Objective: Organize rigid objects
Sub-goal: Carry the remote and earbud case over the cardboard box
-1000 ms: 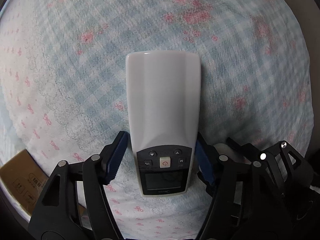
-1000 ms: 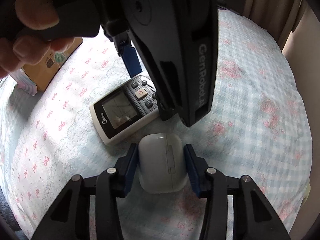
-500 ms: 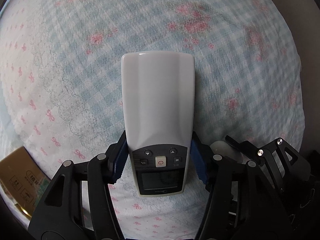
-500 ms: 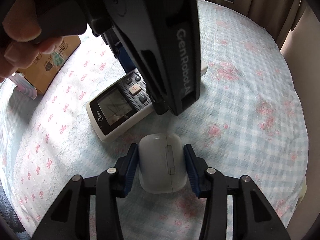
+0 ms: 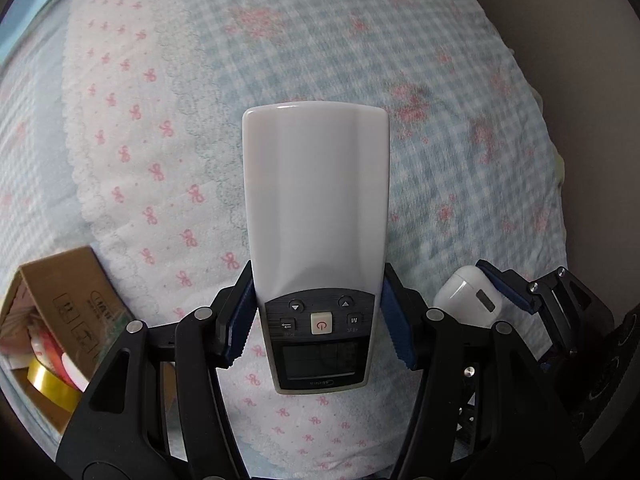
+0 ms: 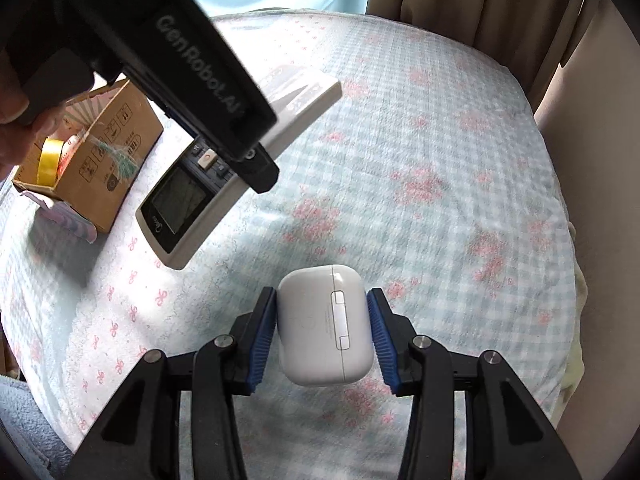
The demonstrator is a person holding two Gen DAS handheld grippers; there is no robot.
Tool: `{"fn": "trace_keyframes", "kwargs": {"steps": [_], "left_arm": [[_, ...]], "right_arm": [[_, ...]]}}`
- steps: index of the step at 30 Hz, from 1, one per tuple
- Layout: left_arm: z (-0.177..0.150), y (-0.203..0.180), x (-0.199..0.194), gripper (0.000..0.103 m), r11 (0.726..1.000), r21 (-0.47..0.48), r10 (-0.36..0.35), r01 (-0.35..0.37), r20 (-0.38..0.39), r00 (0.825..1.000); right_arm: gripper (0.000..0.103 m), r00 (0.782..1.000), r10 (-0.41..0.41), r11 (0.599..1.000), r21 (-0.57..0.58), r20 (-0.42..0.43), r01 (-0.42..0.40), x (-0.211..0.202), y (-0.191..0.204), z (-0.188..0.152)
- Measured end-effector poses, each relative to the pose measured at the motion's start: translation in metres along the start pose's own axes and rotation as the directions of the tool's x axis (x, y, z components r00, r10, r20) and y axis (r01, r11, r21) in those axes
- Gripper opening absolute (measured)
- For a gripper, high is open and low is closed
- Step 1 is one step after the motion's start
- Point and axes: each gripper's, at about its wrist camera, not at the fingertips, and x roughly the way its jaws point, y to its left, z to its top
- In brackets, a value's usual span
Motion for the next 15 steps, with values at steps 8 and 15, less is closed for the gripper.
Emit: {"fn": "trace_keyframes", "kwargs": {"steps": [8,15], "left_arm": [[-0.053,0.073,-0.071,0.054,0.992,-0.122,0.001,0.013,0.112,0.994],[-0.094,0.148,-0.121,0.054,0.977,-0.213,0.053,-0.013,0.183,0.982]], "right_arm": [[0.042,0.999,0.021,1.000,0.022,0.025,-0.022,-0.052,0.036,0.041],[0.042,0.996,0.055,0.998,-0.003,0.073,-0.055,-0.092,0.089,0.090]]}}
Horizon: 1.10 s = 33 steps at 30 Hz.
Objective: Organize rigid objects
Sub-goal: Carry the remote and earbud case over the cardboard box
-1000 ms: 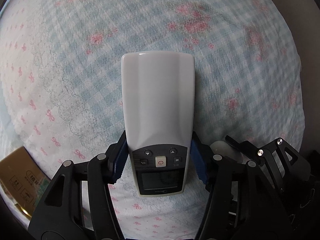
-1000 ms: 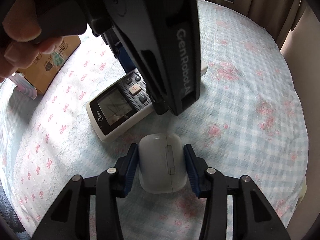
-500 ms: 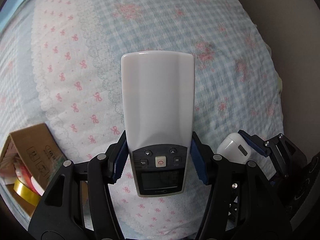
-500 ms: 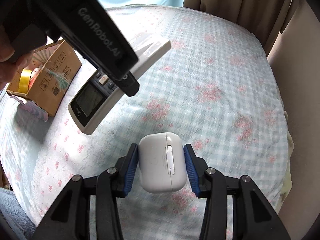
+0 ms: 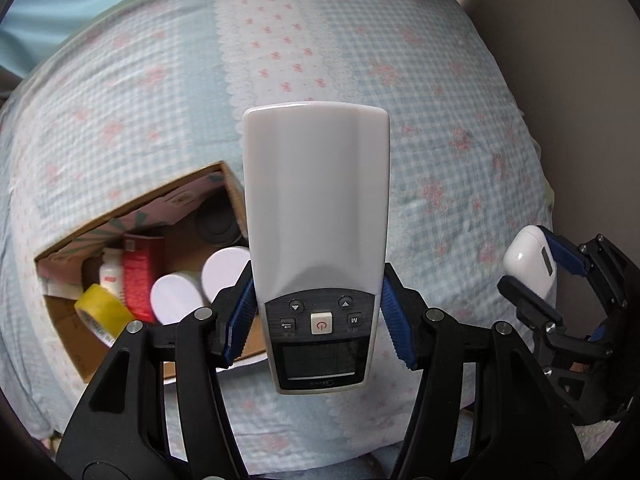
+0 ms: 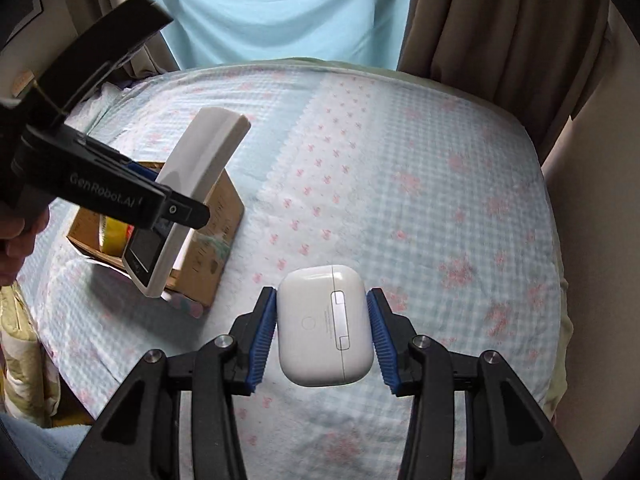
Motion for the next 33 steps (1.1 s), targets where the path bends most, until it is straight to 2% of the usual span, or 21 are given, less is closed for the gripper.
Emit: {"fn": "trace_keyframes", "kwargs": {"steps": [4,10,16,20,26,33], "left_arm": [[-0.024,0.053,-0.028,0.054,0.998,-0.055,0.017,-0.015,0.039,0.999],[-0.058,0.126,-0.056,0.054,0.993,-0.112,0.051,-0.042,0.080,0.995],[-0.080,0.190,-0.057,0.054,0.990,-0.127,0.073,-0.062,0.082,0.994],[-0.093,0.224,-0.044,0.054,0.991,-0.113,0.079,-0.071,0.064,0.995],[-0.105,0.254,-0.010,0.054,0.994,-0.067,0.087,-0.084,0.042,0.995],[-0.106,0.264,0.012,0.054,0.996,-0.019,0.090,-0.089,0.058,0.994]], "right_arm": [[0.042,0.999,0.029,1.000,-0.001,0.025,-0.029,-0.011,0.039,0.027],[0.042,0.997,0.073,0.997,0.012,0.035,-0.074,-0.006,0.093,0.065],[0.042,0.993,0.121,0.990,0.076,0.002,-0.120,0.015,0.145,0.089],[0.042,0.991,0.133,0.986,0.106,-0.021,-0.130,0.040,0.173,0.099],[0.042,0.986,0.149,0.979,0.150,-0.075,-0.136,0.082,0.205,0.100],[0.042,0.976,0.165,0.964,0.234,-0.143,-0.129,0.131,0.215,0.096]]}}
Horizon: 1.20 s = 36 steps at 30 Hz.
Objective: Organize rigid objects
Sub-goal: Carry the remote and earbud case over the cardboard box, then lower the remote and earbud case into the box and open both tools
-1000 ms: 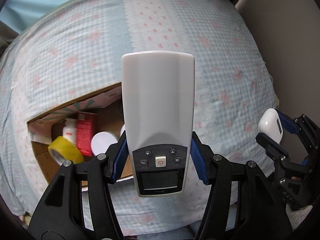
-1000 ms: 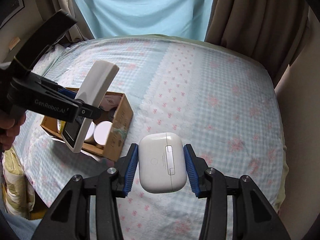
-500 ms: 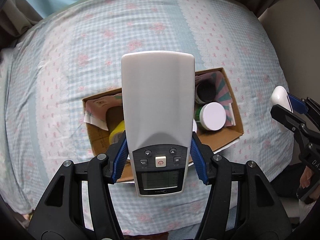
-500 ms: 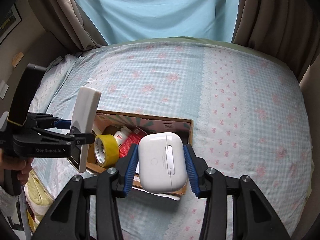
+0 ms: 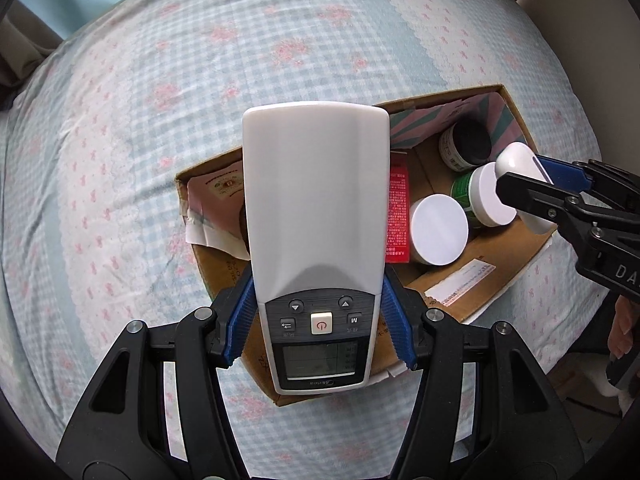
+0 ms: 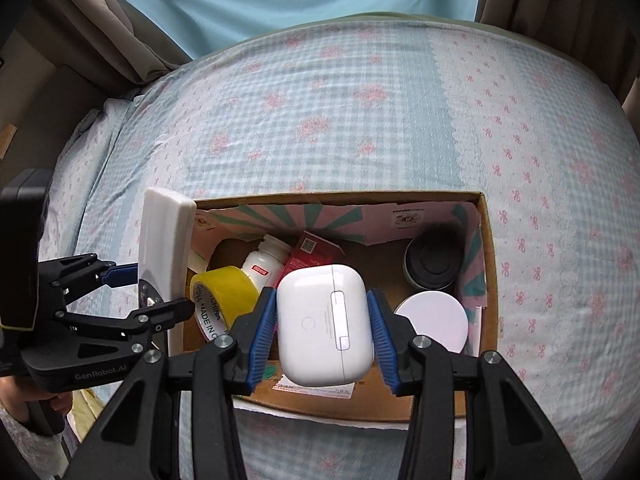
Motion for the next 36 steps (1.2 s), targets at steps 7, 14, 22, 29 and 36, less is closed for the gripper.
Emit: {"fn": "trace_keyframes", "kwargs": {"steps": [7,14,22,29,36], "left_arm": [[-0.002,-0.015,0.011,0.054,0.991,0.126,0.051,-0.053,0.019,0.999],[-0.004,-0.026,0.023,0.054,0.968,0.231,0.090,-0.096,0.037,0.995],[-0.004,-0.022,0.020,0.103,0.980,0.181,0.069,-0.078,0.056,0.996],[-0.014,-0.005,0.009,0.103,0.991,0.114,0.063,-0.068,0.051,0.997],[-0.022,0.005,0.003,0.103,0.997,0.047,0.064,-0.066,0.048,0.997]], "right_arm": [[0.042,0.998,-0.024,0.998,0.062,-0.057,0.027,0.041,-0.011,0.009],[0.042,0.995,-0.038,0.989,0.136,-0.097,0.051,0.065,-0.026,0.021],[0.078,0.993,-0.058,0.984,0.160,-0.104,0.074,0.066,-0.030,0.026],[0.103,0.991,-0.033,0.980,0.191,-0.132,0.058,0.052,-0.041,0.018],[0.103,0.992,-0.012,0.980,0.195,-0.129,0.038,0.043,-0.041,0.010]]}}
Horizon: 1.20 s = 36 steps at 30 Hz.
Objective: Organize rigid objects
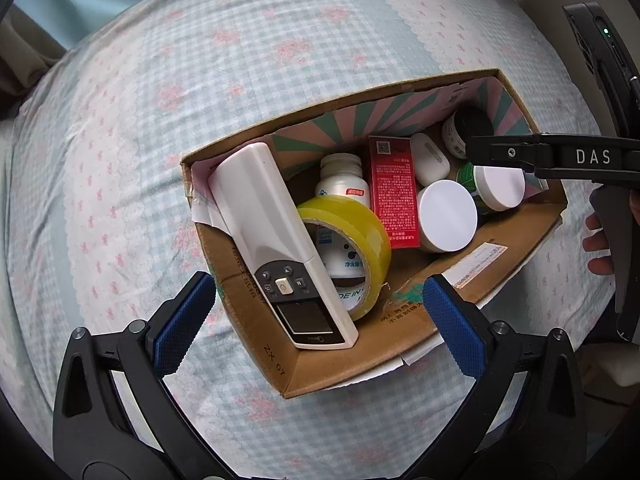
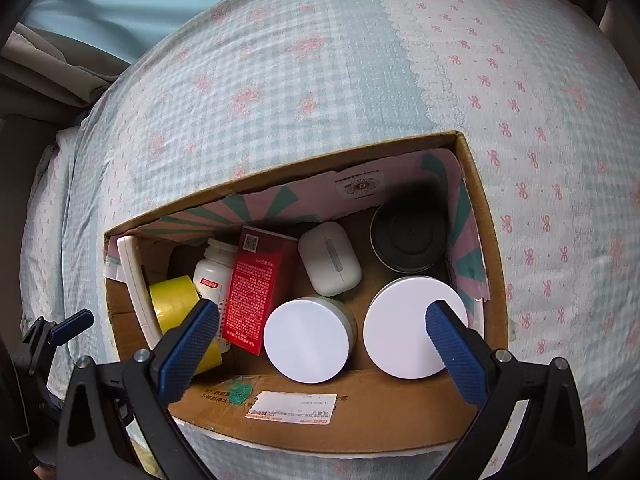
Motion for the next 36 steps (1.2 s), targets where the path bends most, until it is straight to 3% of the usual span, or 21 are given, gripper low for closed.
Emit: {"fn": "trace_keyframes", "kwargs": {"steps": [11,19,24,28,33,36], "left_arm": [[-0.008,-0.014,-0.035,0.103,0.999,-0.009,0.034,-0.034,0.026,0.999],[-0.008,-0.039,-0.129,0.103,0.996,-0.065,0.073,-0.064,0.148,0.986],[-0.011,-0.072,-0.207,0.103,0.991,-0.123,0.087,-0.054,0.287,0.954],[-0.025,-0.101,-0.262,0.103,0.985,-0.166,0.114,-0.049,0.406,0.907],[-0.051,-0.135,-0.301,0.103,0.980,-0.190,0.142,-0.053,0.490,0.860],[-0.063,-0.152,-0.313,0.103,0.979,-0.192,0.157,-0.064,0.520,0.840]], "right_arm": [[0.103,0.999,0.034,0.999,-0.021,0.039,-0.033,-0.039,0.003,-0.016],[0.103,0.985,0.024,0.998,-0.057,0.172,-0.015,-0.148,-0.001,-0.042],[0.103,0.937,-0.041,0.994,-0.081,0.347,0.074,-0.248,-0.011,-0.066],[0.103,0.874,-0.097,0.985,-0.078,0.476,0.152,-0.316,-0.021,-0.091],[0.103,0.801,-0.153,0.966,-0.084,0.579,0.245,-0.364,-0.030,-0.123],[0.103,0.769,-0.160,0.955,-0.099,0.618,0.279,-0.377,-0.033,-0.141]]}}
